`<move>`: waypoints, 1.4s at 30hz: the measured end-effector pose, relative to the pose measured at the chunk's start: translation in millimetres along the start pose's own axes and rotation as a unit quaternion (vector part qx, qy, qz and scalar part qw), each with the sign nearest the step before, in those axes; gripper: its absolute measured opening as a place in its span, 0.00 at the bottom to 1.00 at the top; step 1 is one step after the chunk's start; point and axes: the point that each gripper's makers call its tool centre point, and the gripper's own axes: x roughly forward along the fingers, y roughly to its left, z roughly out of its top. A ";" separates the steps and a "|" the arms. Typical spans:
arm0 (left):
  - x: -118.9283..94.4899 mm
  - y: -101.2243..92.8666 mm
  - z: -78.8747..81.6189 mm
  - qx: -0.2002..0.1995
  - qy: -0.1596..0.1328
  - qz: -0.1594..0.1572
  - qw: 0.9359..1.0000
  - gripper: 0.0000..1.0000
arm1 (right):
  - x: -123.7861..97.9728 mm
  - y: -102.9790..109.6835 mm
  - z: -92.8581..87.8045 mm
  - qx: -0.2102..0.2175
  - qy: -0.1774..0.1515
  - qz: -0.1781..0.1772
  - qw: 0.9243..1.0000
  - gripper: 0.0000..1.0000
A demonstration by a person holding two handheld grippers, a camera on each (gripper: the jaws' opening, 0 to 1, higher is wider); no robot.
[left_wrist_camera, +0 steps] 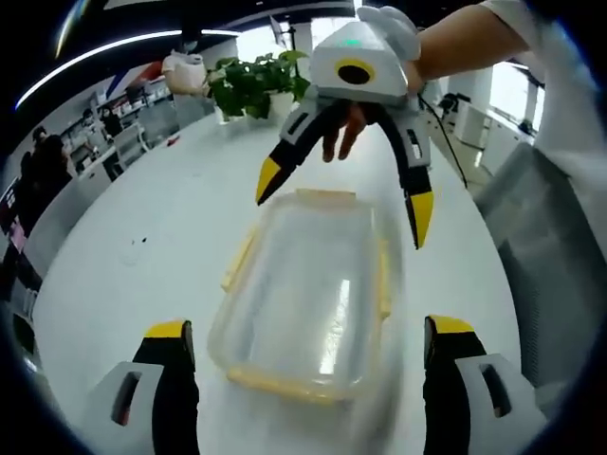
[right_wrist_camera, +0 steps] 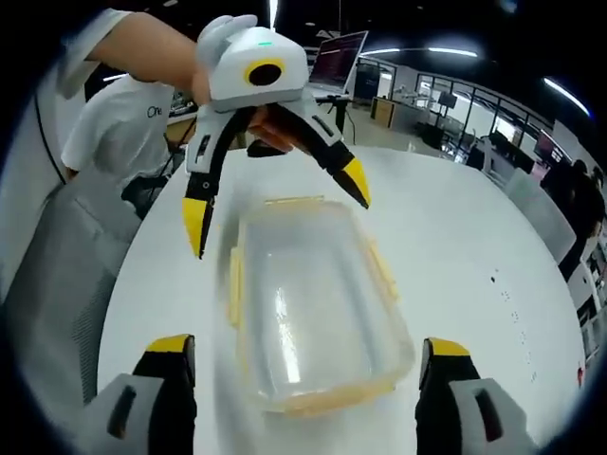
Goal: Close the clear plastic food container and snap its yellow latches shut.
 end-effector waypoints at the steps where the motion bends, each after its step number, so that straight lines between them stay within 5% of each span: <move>1: -1.5 0.8 0.0 -0.001 -0.001 0.003 1.000 0.99 | -0.5 -0.5 0.7 -0.001 0.000 -0.002 1.000 0.99; 8: -11.9 -6.3 0.0 -0.008 -0.003 0.007 1.000 0.99 | -10.9 -2.2 12.8 0.015 -0.023 -0.018 0.999 0.99; 24: -25.5 -25.8 10.3 -0.021 -0.021 0.027 0.999 0.99 | -30.3 11.6 13.2 0.004 -0.022 -0.037 0.999 0.99; 42: -41.3 -55.8 22.5 -0.035 -0.046 0.064 0.996 0.99 | -52.3 42.9 18.6 0.032 -0.058 -0.060 0.996 0.99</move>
